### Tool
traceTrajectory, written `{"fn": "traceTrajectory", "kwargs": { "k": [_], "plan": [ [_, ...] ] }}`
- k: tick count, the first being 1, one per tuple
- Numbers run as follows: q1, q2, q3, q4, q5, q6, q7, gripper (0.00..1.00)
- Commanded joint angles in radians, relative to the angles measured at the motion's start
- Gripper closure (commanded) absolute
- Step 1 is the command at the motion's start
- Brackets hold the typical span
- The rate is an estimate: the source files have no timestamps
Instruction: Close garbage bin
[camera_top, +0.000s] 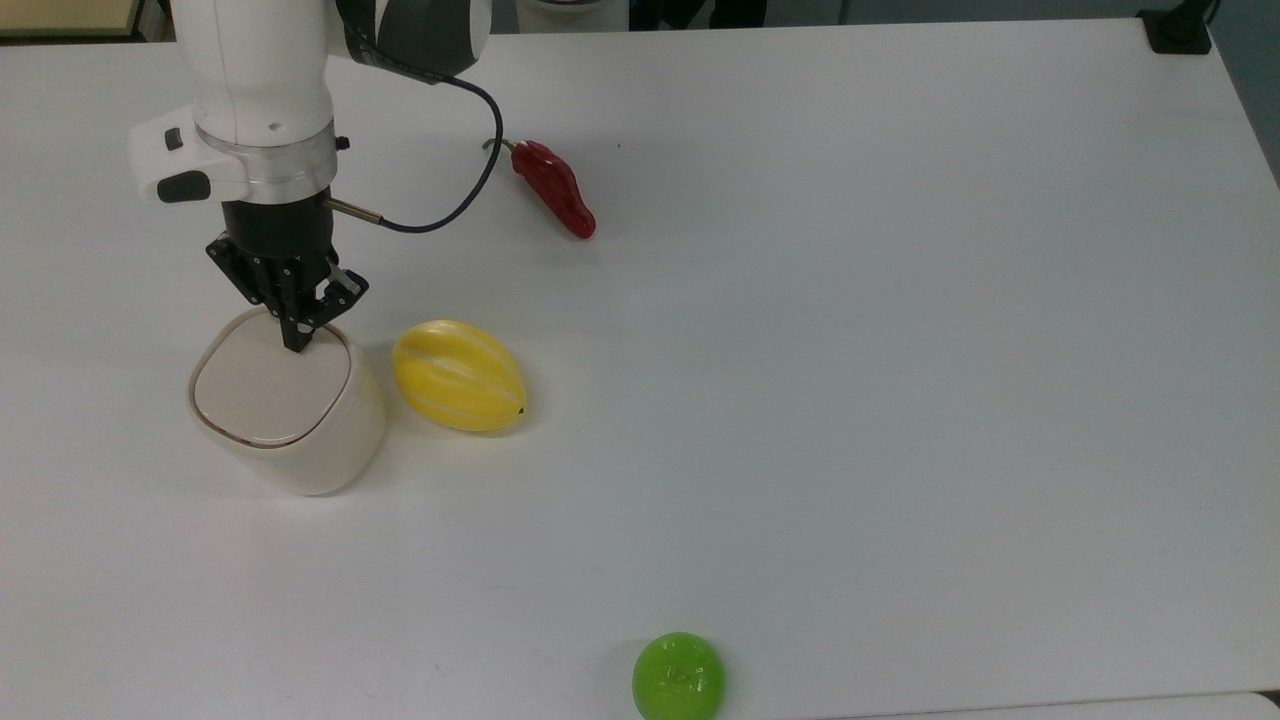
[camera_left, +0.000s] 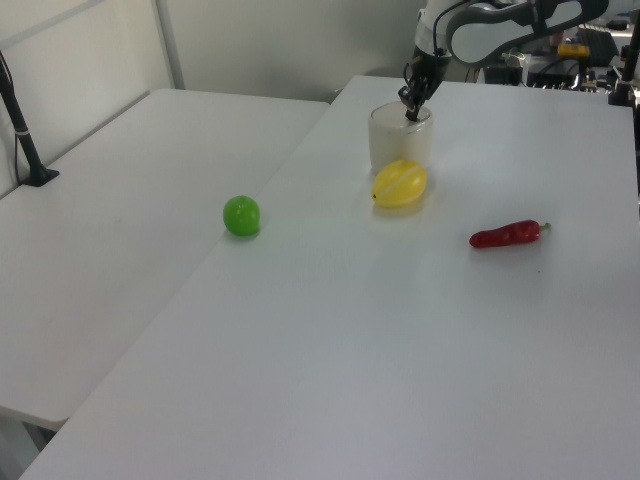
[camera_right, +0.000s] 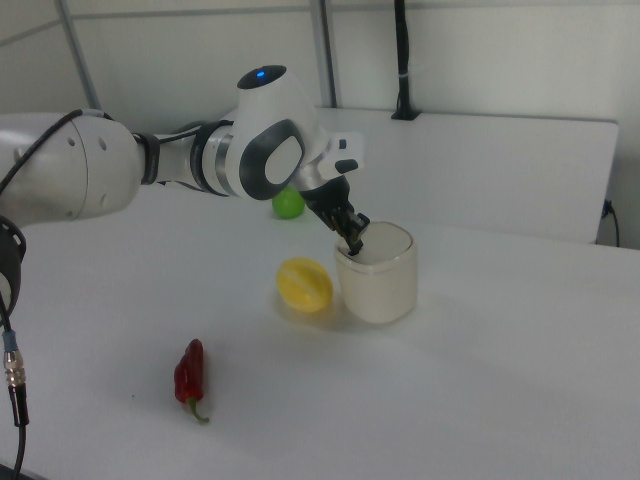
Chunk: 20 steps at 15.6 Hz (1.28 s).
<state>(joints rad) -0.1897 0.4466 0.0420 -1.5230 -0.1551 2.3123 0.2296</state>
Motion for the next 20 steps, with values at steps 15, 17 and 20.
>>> {"fn": "traceTrajectory", "kwargs": {
  "k": [15,17,20],
  "plan": [
    [0.019,-0.143,0.001,0.003,0.012,-0.137,0.108,1.00],
    [0.035,-0.177,0.006,0.003,0.017,-0.195,0.103,1.00],
    [0.096,-0.219,0.006,0.001,0.015,-0.295,0.093,1.00]
  ]
}}
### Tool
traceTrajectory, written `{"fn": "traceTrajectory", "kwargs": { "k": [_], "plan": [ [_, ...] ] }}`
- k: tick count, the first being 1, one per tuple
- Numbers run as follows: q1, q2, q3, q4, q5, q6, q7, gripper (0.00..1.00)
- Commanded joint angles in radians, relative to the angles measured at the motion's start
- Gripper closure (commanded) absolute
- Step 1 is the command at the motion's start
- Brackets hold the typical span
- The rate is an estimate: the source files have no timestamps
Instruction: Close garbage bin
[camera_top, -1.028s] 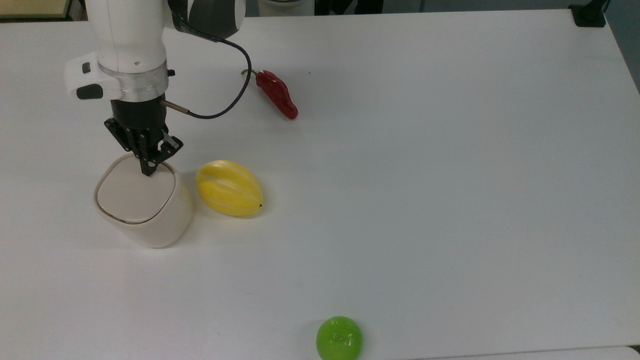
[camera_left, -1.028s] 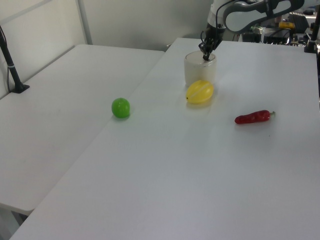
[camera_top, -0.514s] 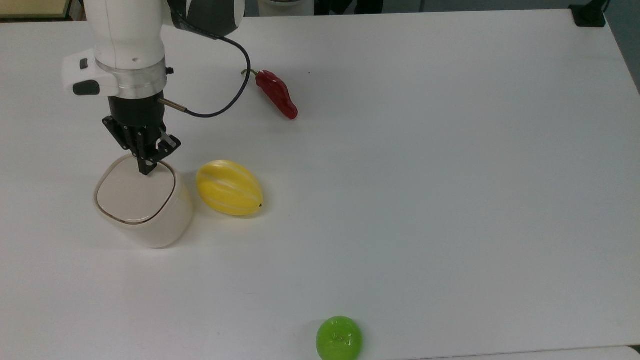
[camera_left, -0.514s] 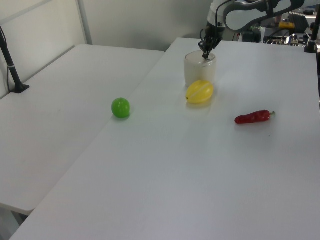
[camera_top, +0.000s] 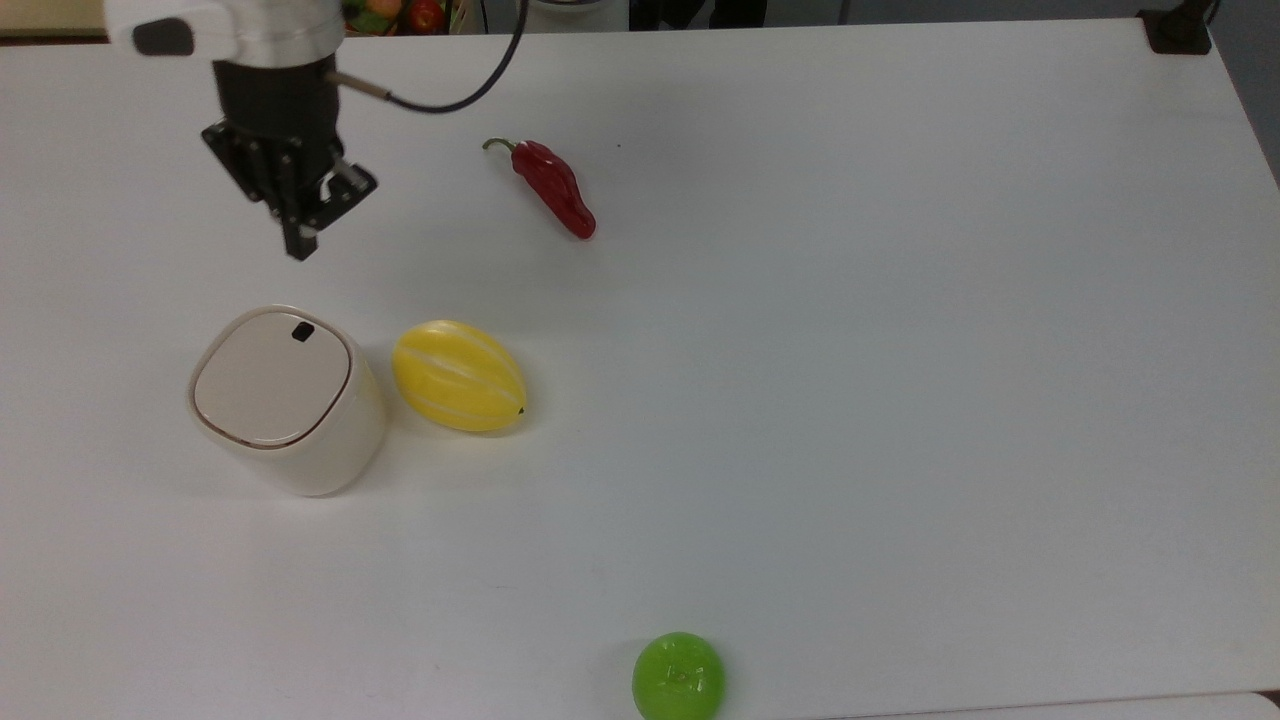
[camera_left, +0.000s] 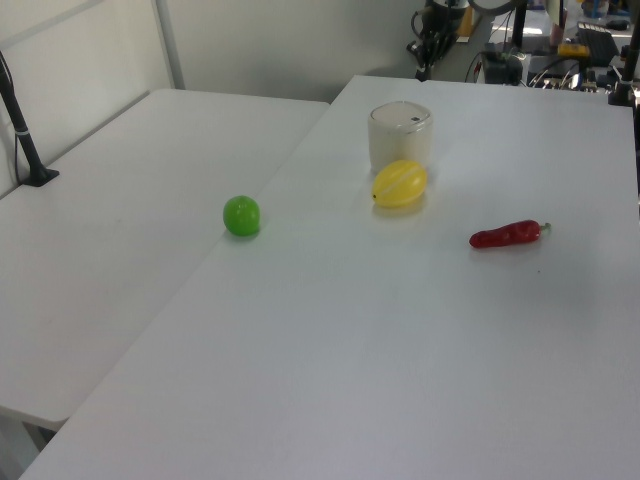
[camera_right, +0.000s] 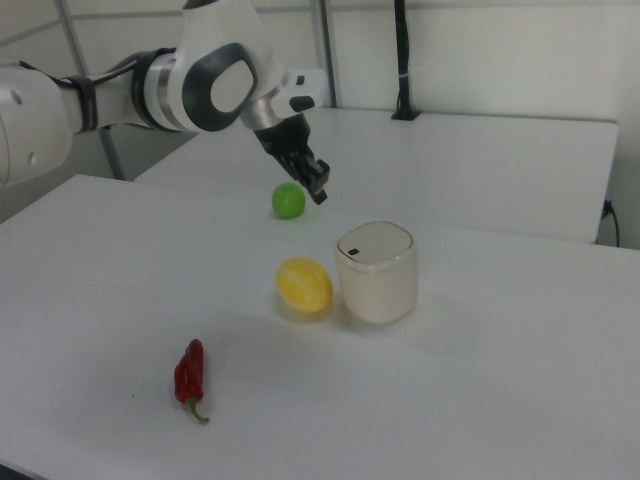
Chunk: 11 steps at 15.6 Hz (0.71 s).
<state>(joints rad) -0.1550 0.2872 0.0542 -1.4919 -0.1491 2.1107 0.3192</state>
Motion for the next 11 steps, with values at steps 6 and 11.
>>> {"fn": "traceTrajectory", "kwargs": {
  "k": [6,11],
  "plan": [
    [0.137,-0.135,-0.005,-0.031,0.013,-0.354,-0.245,1.00],
    [0.175,-0.200,-0.004,-0.037,0.054,-0.452,-0.281,0.89]
  ]
}}
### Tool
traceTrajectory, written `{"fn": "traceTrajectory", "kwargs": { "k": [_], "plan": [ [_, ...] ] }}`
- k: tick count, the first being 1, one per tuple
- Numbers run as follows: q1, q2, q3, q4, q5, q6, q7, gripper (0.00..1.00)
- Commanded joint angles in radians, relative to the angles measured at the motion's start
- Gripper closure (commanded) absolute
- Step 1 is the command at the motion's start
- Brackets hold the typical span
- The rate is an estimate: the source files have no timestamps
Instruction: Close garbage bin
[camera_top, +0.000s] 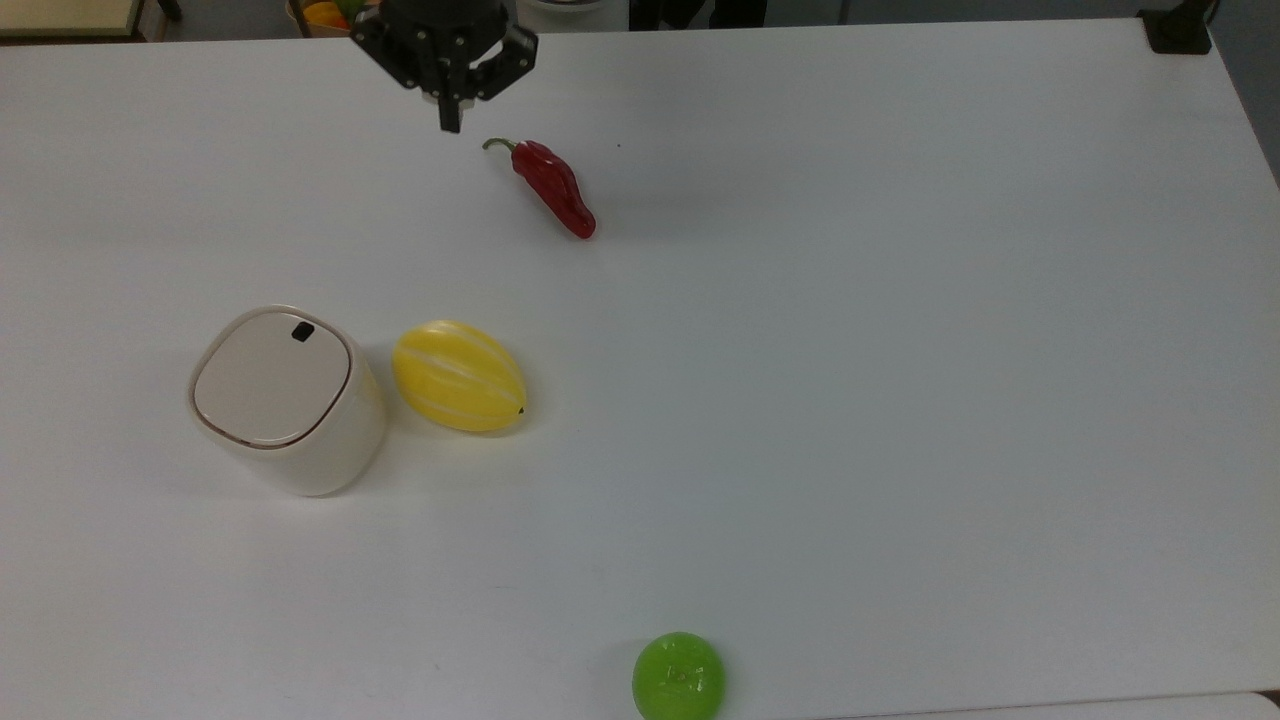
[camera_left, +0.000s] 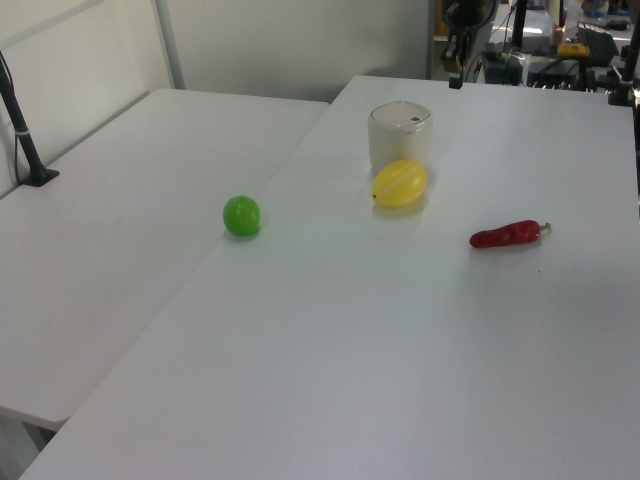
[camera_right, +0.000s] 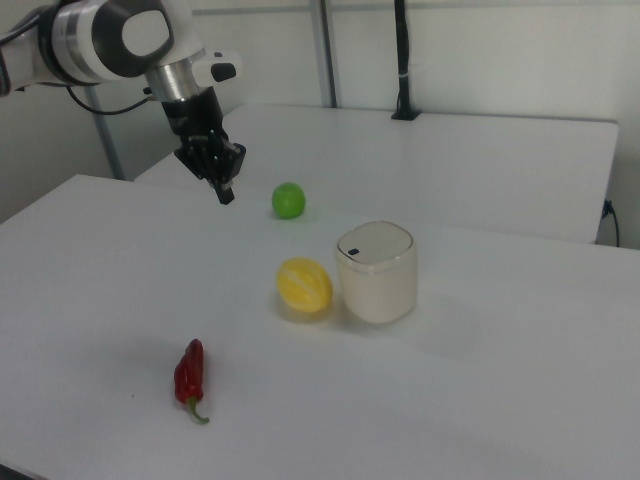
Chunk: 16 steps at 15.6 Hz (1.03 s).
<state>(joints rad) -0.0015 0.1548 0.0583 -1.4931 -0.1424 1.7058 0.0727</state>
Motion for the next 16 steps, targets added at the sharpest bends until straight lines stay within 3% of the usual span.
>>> {"fn": "traceTrajectory", "kwargs": {
  "k": [1,3,5,6,16],
  "plan": [
    [0.023,-0.081,-0.006,-0.036,0.067,-0.061,-0.036,0.82],
    [0.026,-0.093,-0.006,-0.036,0.089,-0.095,-0.040,0.64],
    [0.026,-0.110,-0.005,-0.038,0.089,-0.118,-0.042,0.05],
    [0.026,-0.110,-0.005,-0.036,0.089,-0.117,-0.043,0.00],
    [0.025,-0.109,-0.005,-0.030,0.089,-0.115,-0.042,0.00]
  ]
}}
